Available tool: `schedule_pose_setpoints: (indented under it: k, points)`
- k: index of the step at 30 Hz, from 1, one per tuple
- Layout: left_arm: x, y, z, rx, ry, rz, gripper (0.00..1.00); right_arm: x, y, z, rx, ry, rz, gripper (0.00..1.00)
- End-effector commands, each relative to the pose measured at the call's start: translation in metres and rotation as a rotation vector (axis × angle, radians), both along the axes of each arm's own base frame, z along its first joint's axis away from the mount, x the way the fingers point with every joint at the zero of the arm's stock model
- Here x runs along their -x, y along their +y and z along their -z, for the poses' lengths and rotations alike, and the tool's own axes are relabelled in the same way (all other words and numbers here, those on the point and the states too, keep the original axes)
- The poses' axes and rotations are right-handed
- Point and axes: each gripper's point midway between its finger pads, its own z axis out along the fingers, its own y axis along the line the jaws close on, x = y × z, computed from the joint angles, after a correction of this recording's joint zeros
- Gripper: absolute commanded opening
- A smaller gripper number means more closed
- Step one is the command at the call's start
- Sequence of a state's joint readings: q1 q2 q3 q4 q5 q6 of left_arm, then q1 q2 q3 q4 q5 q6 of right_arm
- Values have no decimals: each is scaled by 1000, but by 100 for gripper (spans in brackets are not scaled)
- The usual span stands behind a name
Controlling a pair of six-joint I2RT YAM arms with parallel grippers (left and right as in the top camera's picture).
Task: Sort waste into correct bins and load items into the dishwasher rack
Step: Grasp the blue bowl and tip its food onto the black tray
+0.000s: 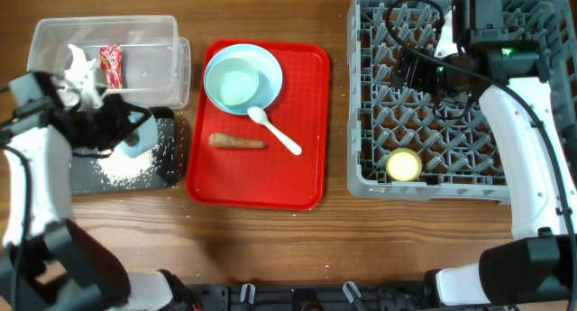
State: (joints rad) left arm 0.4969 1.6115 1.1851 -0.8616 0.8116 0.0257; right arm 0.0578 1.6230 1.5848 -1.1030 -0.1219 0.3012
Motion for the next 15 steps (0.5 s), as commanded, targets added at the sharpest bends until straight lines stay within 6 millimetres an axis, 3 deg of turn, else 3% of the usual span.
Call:
schedule_pose_setpoints:
  k: [1, 4, 9, 15]
  points:
    - [-9, -1, -16, 293, -189, 78, 4, -1, -2, -7, 19, -20, -5, 100]
    - [-12, 6, -12, 465, -205, 42, 4, 0, -3, -6, 19, -18, -5, 100]
    - [-13, 13, -40, 680, -284, 13, 7, 0, -3, -6, 19, -17, -5, 100]
    - [-7, 41, -44, 743, -258, -92, 6, 0, -3, -6, 20, -16, -5, 100]
